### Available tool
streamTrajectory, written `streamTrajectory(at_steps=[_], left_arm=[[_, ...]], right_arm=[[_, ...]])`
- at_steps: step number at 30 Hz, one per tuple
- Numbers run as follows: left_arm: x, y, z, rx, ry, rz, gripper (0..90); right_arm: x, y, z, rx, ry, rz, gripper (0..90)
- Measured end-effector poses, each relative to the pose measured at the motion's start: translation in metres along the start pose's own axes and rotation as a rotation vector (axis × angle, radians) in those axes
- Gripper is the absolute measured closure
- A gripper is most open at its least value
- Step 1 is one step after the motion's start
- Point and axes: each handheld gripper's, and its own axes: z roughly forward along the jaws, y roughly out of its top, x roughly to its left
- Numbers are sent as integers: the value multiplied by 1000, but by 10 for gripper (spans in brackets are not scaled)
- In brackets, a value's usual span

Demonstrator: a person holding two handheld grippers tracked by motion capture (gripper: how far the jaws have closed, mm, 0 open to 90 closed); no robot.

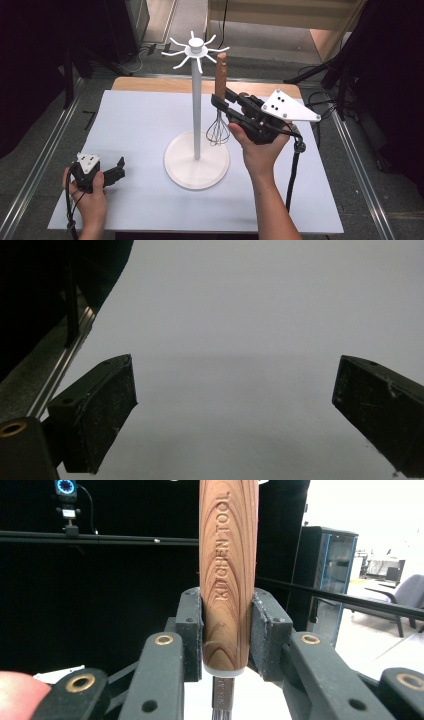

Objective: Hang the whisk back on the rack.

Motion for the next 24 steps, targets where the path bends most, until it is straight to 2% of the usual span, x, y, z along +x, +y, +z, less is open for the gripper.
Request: streamTrajectory(at_steps=[4, 8, 18, 24], left_arm=[[0, 0, 0, -1, 1, -1, 44], [0, 0, 0, 0, 1, 1, 44], [0, 0, 0, -3, -2, -1, 44], [0, 0, 0, -3, -2, 0, 44]], right_arm=[[-1, 2, 0, 17, 22, 15, 707], [-2, 2, 3, 28, 26, 7, 707], [0, -9, 4, -13, 11, 1, 706], [1, -13, 8, -8, 13, -2, 706]])
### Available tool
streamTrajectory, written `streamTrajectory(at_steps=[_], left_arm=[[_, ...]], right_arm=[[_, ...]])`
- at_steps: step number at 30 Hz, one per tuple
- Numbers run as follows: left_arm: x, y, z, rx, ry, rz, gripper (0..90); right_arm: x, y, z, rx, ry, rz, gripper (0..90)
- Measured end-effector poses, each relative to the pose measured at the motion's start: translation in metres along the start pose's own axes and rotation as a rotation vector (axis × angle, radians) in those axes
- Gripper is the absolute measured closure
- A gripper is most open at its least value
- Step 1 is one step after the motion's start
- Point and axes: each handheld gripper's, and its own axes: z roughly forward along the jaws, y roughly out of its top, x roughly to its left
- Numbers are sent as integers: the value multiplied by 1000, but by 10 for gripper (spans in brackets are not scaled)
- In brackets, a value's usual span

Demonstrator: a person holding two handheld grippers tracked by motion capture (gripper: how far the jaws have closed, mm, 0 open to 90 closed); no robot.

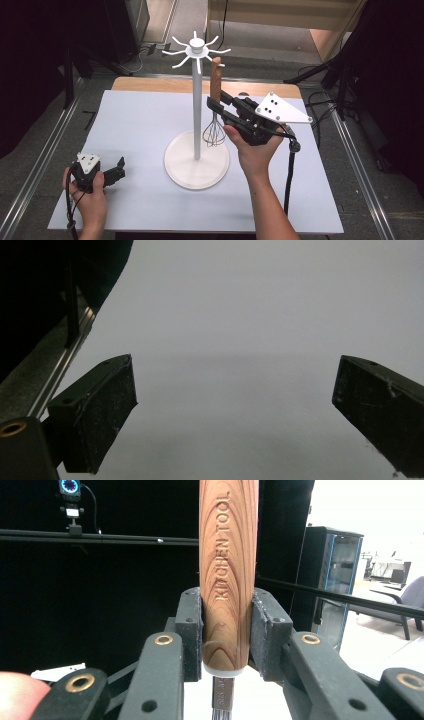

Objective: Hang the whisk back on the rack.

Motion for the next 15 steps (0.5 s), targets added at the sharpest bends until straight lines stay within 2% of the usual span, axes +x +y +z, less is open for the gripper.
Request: streamTrajectory(at_steps=[8, 11, 12, 15], left_arm=[[0, 0, 0, -1, 2, 0, 44], [0, 0, 0, -2, 2, 1, 44], [0, 0, 0, -4, 2, 2, 44], [0, 0, 0, -4, 2, 2, 44]], right_arm=[[1, 3, -5, 15, -22, -39, 683], [1, 4, -7, 6, -17, -43, 591], [0, 5, -9, 5, -28, -49, 556], [0, 5, -12, 11, -39, -54, 504]])
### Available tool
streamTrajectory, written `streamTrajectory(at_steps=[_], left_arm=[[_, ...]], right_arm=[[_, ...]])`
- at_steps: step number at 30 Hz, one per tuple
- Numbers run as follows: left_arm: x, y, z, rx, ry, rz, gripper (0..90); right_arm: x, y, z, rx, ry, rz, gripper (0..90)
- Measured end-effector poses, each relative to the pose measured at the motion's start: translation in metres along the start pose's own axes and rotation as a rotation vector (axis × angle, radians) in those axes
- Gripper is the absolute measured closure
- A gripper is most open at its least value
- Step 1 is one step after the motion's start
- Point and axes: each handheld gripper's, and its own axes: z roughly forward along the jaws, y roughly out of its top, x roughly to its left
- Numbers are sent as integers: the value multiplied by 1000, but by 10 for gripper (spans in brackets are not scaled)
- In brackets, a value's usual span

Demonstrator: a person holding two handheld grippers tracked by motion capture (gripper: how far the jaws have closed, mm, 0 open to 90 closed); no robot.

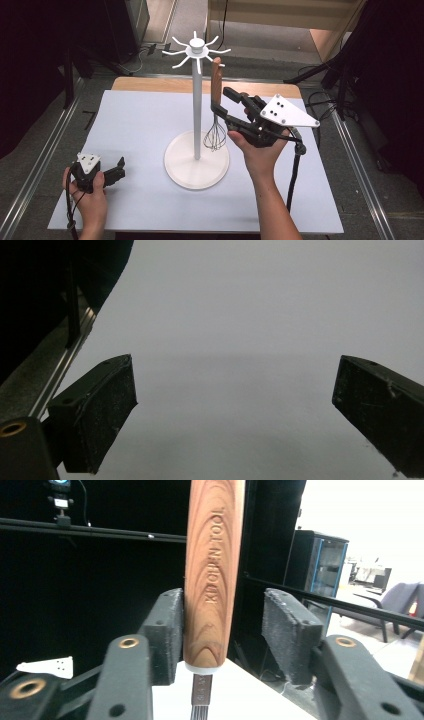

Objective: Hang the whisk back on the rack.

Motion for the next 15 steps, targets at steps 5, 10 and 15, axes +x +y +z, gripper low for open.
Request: streamTrajectory(at_steps=[5, 10, 15], left_arm=[[0, 0, 0, 0, 1, 0, 44], [0, 0, 0, -1, 0, 2, 44], [0, 0, 0, 0, 1, 5, 44]], right_arm=[[-3, -2, -8, 1, -23, -2, 408], [-7, -7, -17, 10, -42, 15, 317], [-14, -14, -28, 18, -76, 29, 277]])
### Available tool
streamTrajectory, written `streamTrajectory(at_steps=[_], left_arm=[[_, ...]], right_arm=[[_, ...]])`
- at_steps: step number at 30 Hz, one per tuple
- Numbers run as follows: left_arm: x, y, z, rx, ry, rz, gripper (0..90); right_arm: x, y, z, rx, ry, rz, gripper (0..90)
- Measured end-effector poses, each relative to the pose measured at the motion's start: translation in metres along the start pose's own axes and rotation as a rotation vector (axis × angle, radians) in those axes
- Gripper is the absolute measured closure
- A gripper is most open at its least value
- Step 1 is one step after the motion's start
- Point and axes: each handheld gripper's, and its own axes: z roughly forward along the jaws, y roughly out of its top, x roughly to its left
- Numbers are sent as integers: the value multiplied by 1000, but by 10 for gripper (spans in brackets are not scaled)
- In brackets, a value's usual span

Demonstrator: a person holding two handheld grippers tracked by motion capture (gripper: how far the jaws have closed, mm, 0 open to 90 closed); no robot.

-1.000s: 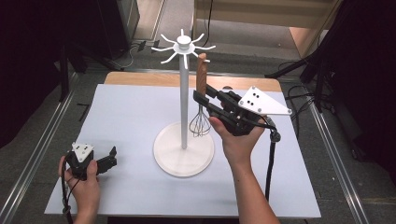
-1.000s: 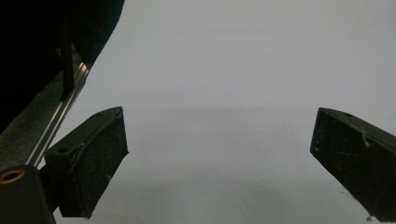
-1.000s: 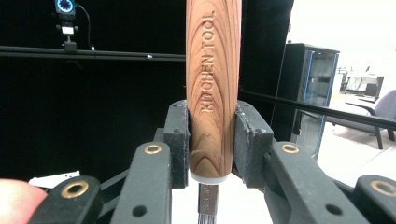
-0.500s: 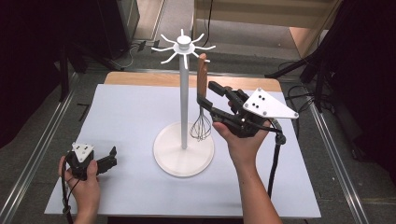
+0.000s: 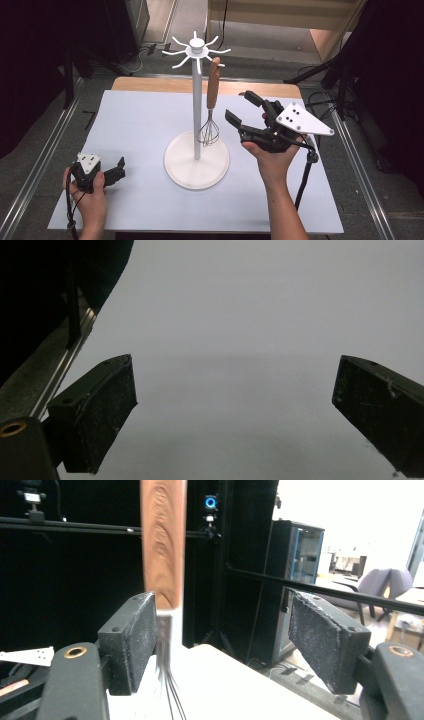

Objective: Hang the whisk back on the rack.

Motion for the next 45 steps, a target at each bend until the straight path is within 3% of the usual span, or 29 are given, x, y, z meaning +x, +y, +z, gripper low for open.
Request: streamTrajectory(at_steps=[9, 13, 20, 45], left_arm=[[0, 0, 0, 0, 2, 0, 44], [0, 0, -1, -1, 3, 2, 44], [0, 0, -1, -4, 3, 6, 44], [-2, -1, -3, -18, 9, 21, 44]], right_arm=[[-13, -18, -19, 32, -124, 13, 120], [-19, -27, -25, 42, -149, 41, 0], [-29, -40, -38, 46, -179, 59, 0], [-58, -118, -103, 180, -316, 134, 0]])
